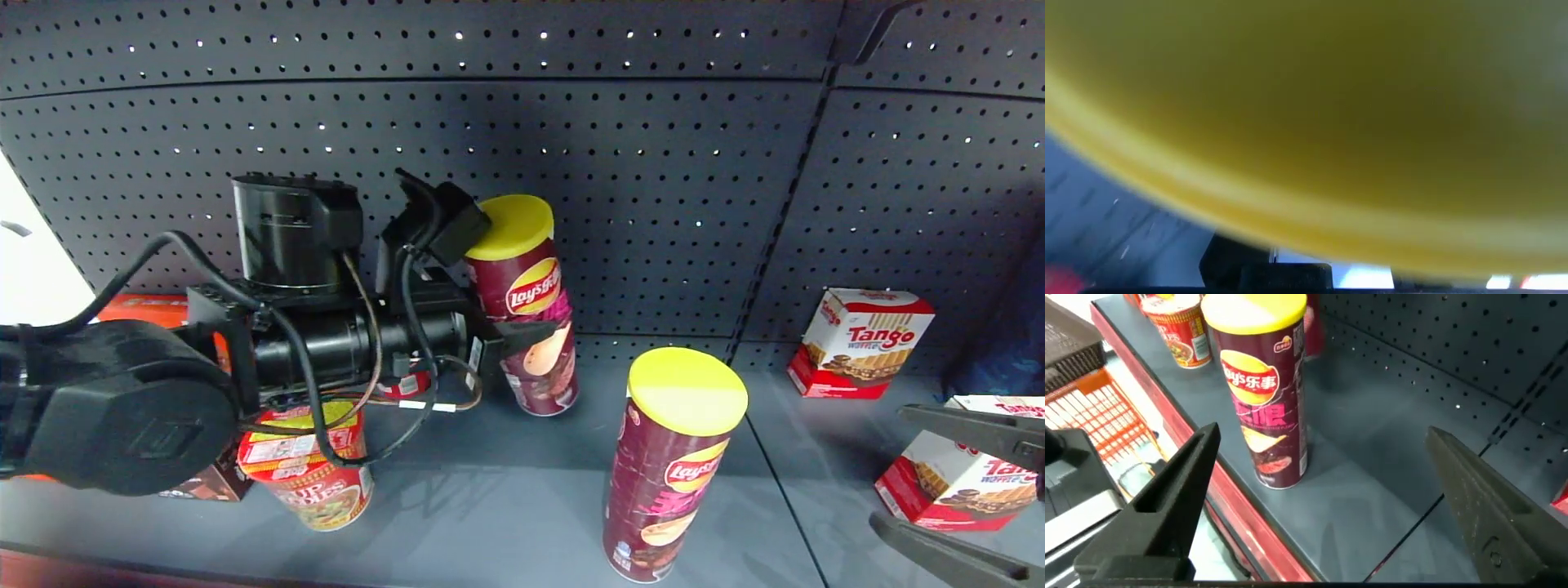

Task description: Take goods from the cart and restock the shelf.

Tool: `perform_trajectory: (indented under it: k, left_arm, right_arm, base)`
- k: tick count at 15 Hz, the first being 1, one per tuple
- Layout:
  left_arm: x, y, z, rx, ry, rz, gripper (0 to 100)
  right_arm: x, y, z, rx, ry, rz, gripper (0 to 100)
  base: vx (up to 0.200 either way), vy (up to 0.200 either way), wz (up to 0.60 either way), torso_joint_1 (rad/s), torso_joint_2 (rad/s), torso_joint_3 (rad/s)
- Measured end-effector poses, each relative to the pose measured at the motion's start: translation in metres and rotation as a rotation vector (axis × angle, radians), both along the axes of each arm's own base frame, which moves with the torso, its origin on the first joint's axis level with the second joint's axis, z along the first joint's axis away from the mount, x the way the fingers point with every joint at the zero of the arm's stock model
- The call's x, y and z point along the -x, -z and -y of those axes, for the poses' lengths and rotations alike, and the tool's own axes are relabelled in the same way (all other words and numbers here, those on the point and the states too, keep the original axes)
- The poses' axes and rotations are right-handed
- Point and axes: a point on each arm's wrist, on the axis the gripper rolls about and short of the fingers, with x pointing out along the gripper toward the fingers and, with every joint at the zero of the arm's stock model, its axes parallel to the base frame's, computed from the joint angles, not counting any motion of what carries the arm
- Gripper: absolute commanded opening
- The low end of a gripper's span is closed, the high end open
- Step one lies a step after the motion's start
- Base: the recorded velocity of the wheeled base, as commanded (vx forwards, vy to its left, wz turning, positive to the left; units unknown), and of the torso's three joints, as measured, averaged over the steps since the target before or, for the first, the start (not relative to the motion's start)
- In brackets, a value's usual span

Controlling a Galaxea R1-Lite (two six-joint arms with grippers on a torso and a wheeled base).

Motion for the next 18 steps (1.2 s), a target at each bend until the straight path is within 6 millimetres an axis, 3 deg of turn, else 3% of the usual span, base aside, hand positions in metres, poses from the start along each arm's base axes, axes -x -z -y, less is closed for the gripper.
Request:
perform_trajectory:
  k: [4, 10, 18]
  left_arm:
    - [-0.021, 0.012, 0.017, -0.002, 0.031, -0.006, 0]
    - [-0.029, 0.025, 0.023, -0.013, 0.058, -0.038, 0]
    - [-0.046, 0.009, 0.032, -0.015, 0.105, -0.071, 0]
  right_arm:
    - [0.002, 0.002, 0.001, -0.006, 0.0, -0.004, 100]
    - [0.003, 0.007, 0.002, 0.003, -0.003, -0.019, 100]
    - [0.004, 0.013, 0.002, 0.012, -0.004, -0.034, 100]
  base:
    - [0.0, 0.0, 0.0, 0.0, 0.0, 0.0]
    - [0.0, 0.0, 0.0, 0.0, 0.0, 0.0]
    - [0.0, 0.0, 0.0, 0.0, 0.0, 0.0]
